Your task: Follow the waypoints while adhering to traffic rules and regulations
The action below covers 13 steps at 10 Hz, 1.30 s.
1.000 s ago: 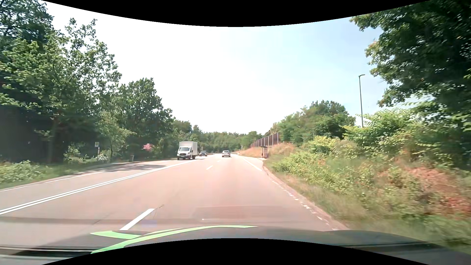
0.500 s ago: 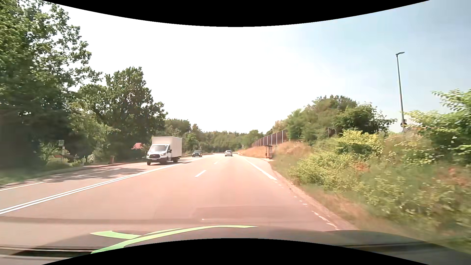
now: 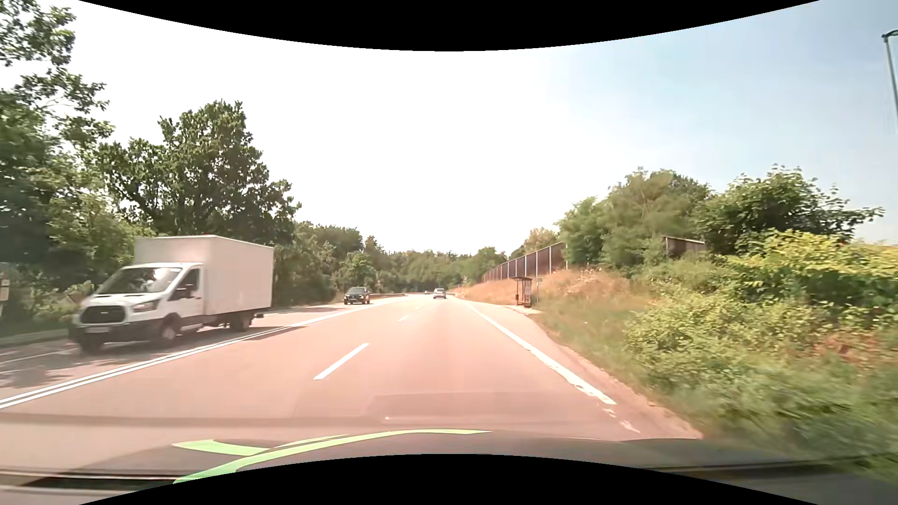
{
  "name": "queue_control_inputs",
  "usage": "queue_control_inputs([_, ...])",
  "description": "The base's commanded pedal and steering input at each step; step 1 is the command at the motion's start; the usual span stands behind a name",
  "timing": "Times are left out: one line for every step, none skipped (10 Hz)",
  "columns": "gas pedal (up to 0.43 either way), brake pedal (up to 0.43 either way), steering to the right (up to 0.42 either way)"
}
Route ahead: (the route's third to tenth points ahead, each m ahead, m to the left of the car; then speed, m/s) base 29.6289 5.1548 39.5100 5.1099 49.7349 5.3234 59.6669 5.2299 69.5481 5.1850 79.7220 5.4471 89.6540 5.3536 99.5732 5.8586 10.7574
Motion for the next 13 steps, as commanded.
queue_control_inputs([0.02,0.0,-0.001])
queue_control_inputs([0.028,0.0,-0.001])
queue_control_inputs([0.028,0.0,-0.001])
queue_control_inputs([0.028,0.0,-0.001])
queue_control_inputs([0.028,0.0,-0.001])
queue_control_inputs([0.028,0.0,-0.001])
queue_control_inputs([0.028,0.0,-0.001])
queue_control_inputs([0.028,0.0,-0.001])
queue_control_inputs([0.028,0.0,-0.001])
queue_control_inputs([0.028,0.0,-0.001])
queue_control_inputs([0.039,0.0,-0.001])
queue_control_inputs([0.039,0.0,-0.001])
queue_control_inputs([0.039,0.0,-0.001])
